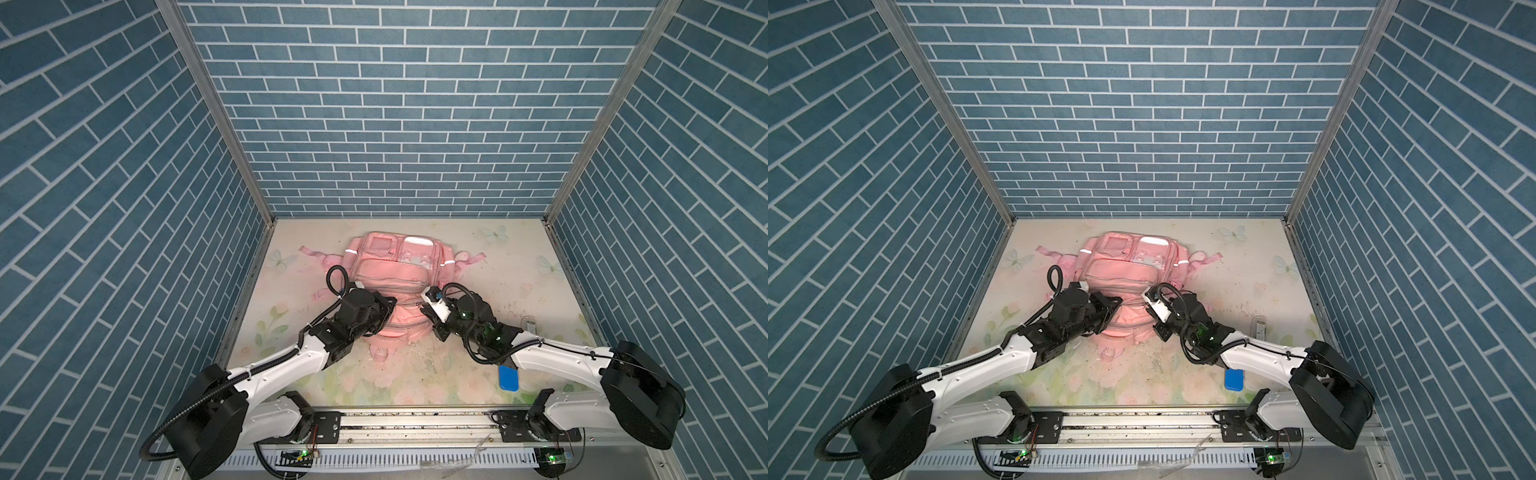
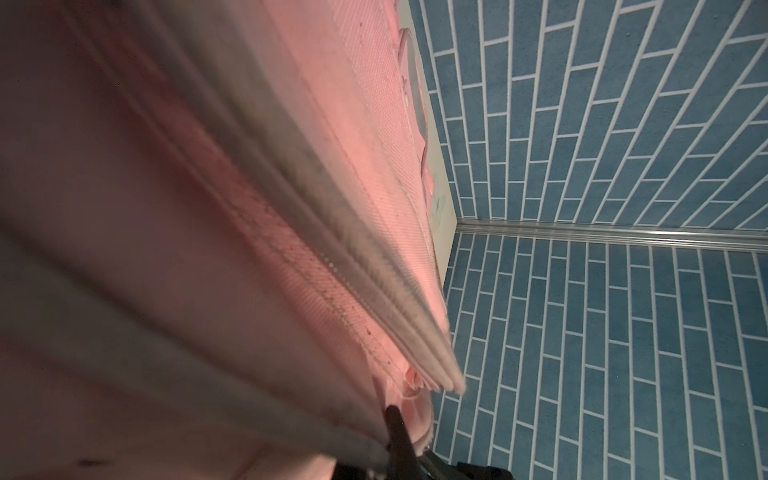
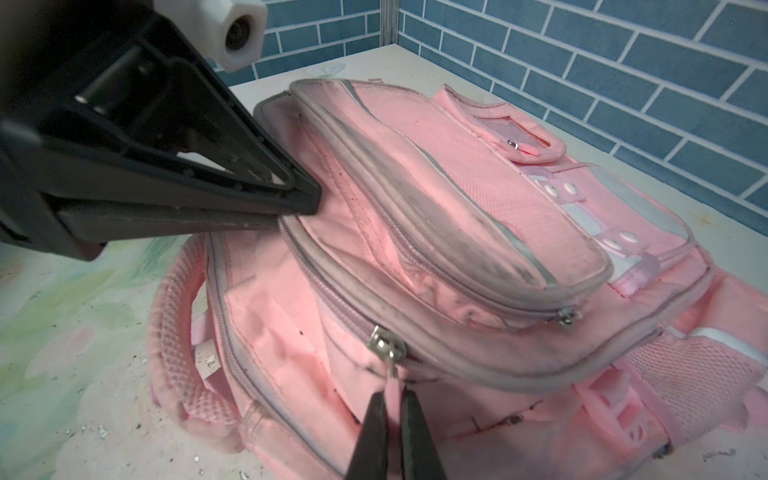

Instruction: Pack the student bag

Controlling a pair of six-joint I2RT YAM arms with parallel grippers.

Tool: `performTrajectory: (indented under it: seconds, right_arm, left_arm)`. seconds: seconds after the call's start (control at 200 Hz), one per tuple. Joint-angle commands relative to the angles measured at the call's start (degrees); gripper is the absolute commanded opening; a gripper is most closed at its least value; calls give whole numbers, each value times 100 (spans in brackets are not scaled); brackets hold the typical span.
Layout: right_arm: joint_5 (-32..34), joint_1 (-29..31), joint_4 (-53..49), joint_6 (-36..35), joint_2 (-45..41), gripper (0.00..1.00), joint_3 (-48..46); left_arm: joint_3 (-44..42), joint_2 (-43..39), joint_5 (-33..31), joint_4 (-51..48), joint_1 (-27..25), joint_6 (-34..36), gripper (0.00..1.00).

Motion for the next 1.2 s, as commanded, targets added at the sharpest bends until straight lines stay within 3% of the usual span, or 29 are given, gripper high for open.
performTrajectory:
  seconds: [0.0, 0.175, 0.355, 0.75, 1.065, 1.19]
  right_arm:
    - [206, -168, 109, 92, -224, 0, 32]
    - [179, -332, 47, 44, -281, 0, -40]
    - [-101, -697, 10, 35, -273, 0, -147]
    - [-572, -1428, 130, -103, -226, 0, -202]
    - [-981, -2202, 229, -169, 343, 0, -35]
    - [-846, -2376, 158, 4, 648, 0, 193]
  left_arm:
    - [-116, -259, 210, -135, 274, 363, 0]
    - [-33, -341, 903, -375, 697, 668, 0]
    - [60, -438, 1195, -507, 905, 821, 0]
    - [39, -522, 1353, -661, 920, 862, 0]
    - [20, -647, 1331, -810, 932, 853, 0]
    - [-13, -686, 1299, -796, 935, 811, 0]
